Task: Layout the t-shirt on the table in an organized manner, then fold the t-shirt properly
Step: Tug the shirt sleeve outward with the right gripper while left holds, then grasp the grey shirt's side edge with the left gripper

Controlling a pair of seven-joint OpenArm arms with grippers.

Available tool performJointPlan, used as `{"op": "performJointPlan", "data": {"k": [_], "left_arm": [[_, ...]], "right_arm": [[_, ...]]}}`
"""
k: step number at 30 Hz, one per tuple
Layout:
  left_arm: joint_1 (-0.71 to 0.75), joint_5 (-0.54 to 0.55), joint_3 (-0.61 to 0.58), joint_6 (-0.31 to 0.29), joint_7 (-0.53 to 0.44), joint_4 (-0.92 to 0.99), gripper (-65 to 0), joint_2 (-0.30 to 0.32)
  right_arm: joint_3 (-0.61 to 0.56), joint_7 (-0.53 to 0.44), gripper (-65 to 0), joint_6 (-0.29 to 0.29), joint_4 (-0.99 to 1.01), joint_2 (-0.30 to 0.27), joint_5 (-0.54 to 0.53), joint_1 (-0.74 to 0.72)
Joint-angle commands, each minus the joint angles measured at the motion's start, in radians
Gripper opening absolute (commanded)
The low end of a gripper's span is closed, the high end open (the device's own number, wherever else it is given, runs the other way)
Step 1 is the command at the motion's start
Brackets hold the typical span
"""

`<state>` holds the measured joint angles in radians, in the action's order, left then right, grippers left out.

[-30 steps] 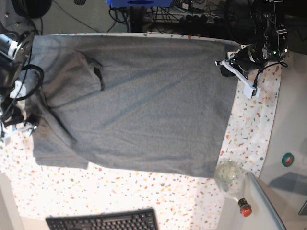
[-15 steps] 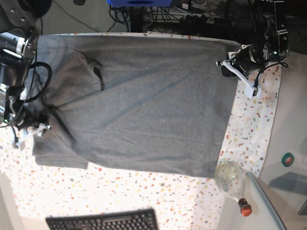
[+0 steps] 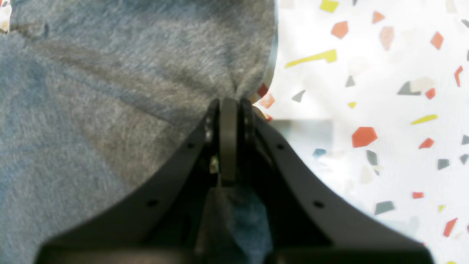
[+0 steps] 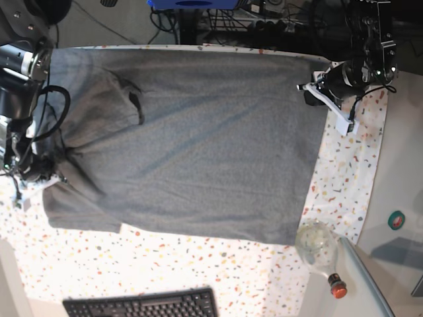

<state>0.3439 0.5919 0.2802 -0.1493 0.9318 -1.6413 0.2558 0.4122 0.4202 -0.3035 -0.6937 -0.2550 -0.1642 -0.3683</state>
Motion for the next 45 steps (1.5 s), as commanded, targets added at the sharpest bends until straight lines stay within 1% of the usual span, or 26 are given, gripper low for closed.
{"op": "performJointPlan", "data": {"k": [1, 2, 4, 7, 11, 14, 15, 17, 18, 19, 21, 23, 25, 28, 30, 32, 34, 35, 36, 37, 38, 40, 41, 42, 45], "left_arm": [[-0.009, 0.009, 0.0, -0.002, 0.007, -0.014, -65.0, 0.026], [-0.019, 0.009, -0.002, -0.002, 0.036, -0.021, -65.0, 0.046], [-0.052, 0.012, -0.002, -0.002, 0.072, -0.024, -65.0, 0.055], [-0.096, 0.01, 0.006, -0.002, 0.079, -0.012, -64.5, 0.056], [-0.196, 0.009, -0.002, -0.002, 0.082, 0.066, -45.6, 0.058], [-0.297, 0.009, -0.003, -0.002, 0.082, 0.18, -29.1, 0.058], [-0.332, 0.009, -0.005, -0.002, 0.08, 0.224, -24.7, 0.056], [-0.406, 0.009, -0.005, -0.002, 0.076, 0.327, -17.8, 0.056], [-0.451, 0.003, -0.005, -0.002, 0.074, 0.382, -15.5, 0.056], [-0.487, -0.013, -0.005, -0.002, 0.074, 0.424, -14.3, 0.056], [-0.563, -0.083, -0.005, -0.002, 0.072, 0.502, -13.8, 0.05], [-0.621, -0.169, -0.006, -0.002, 0.062, 0.554, -13.8, 0.024], [-0.667, -0.287, -0.006, -0.002, 0.022, 0.609, -13.8, -0.016], [-0.718, -0.416, -0.005, -0.005, -0.03, 0.721, -13.8, -0.052], [-0.747, -0.461, -0.005, -0.006, -0.059, 0.807, -13.8, -0.066], [-0.773, -0.481, -0.005, -0.008, -0.087, 0.89, -14.0, -0.075], [-0.78, -0.481, -0.005, -0.008, -0.092, 0.916, -14.3, -0.077], [-0.78, -0.481, -0.005, -0.008, -0.092, 0.915, -15.8, -0.077], [-0.779, -0.481, -0.008, -0.008, -0.092, 0.913, -20.1, -0.079], [-0.777, -0.481, -0.026, -0.008, -0.09, 0.913, -26.3, -0.079], [-0.773, -0.479, -0.051, -0.008, -0.09, 0.912, -33.7, -0.079], [-0.765, -0.479, -0.083, -0.006, -0.09, 0.89, -52.2, -0.077], [-0.753, -0.479, -0.089, -0.003, -0.09, 0.878, -60.1, -0.077], [-0.748, -0.481, -0.088, -0.002, -0.09, 0.869, -65.0, -0.074], [-0.739, -0.482, -0.088, -0.002, -0.087, 0.835, -65.0, -0.071]], "right_arm": [[0.001, -0.017, -65.0, 0.0, -0.024, -0.025, -0.004, -0.031], [0.0, -0.016, -65.0, 0.0, -0.045, -0.027, -0.004, -0.027], [-0.005, -0.013, -65.0, 0.0, -0.108, -0.023, -0.004, -0.004], [-0.005, 0.026, -65.0, 0.0, -0.238, -0.017, -0.004, 0.035], [-0.005, 0.101, -65.0, 0.0, -0.361, 0.003, -0.004, 0.064], [-0.005, 0.111, -65.0, 0.0, -0.4, 0.009, -0.004, 0.082], [-0.005, 0.111, -65.0, 0.0, -0.415, 0.01, -0.004, 0.091], [-0.006, 0.111, -65.0, -0.004, -0.461, 0.013, -0.004, 0.114], [-0.006, 0.111, -65.0, -0.004, -0.492, 0.015, -0.004, 0.125], [-0.006, 0.111, -65.0, -0.004, -0.515, 0.026, -0.004, 0.134], [-0.008, 0.111, -65.0, -0.004, -0.554, 0.038, -0.004, 0.148], [-0.008, 0.111, -65.0, -0.004, -0.571, 0.041, -0.004, 0.153], [-0.008, 0.113, -65.0, -0.004, -0.581, 0.044, -0.002, 0.157], [-0.008, 0.113, -65.0, -0.004, -0.582, 0.044, -0.002, 0.159], [-0.008, 0.113, -65.0, -0.004, -0.582, 0.044, -0.002, 0.159], [-0.008, 0.113, -65.0, -0.006, -0.582, 0.041, -0.002, 0.165], [-0.008, 0.113, -65.0, -0.006, -0.582, 0.039, -0.002, 0.165], [-0.008, 0.113, -65.0, -0.006, -0.582, 0.039, -0.002, 0.165], [-0.008, 0.113, -65.0, -0.006, -0.582, 0.039, -0.002, 0.165], [-0.008, 0.113, -65.0, -0.006, -0.582, 0.039, -0.002, 0.165], [-0.008, 0.113, -65.0, -0.006, -0.582, 0.039, -0.002, 0.165], [-0.008, 0.113, -65.0, -0.006, -0.582, 0.038, -0.002, 0.165], [-0.008, 0.113, -65.0, -0.006, -0.582, 0.038, -0.002, 0.163], [-0.008, 0.113, -65.0, -0.006, -0.582, 0.038, -0.002, 0.163], [-0.008, 0.113, -65.0, -0.006, -0.582, 0.038, -0.002, 0.163]]}}
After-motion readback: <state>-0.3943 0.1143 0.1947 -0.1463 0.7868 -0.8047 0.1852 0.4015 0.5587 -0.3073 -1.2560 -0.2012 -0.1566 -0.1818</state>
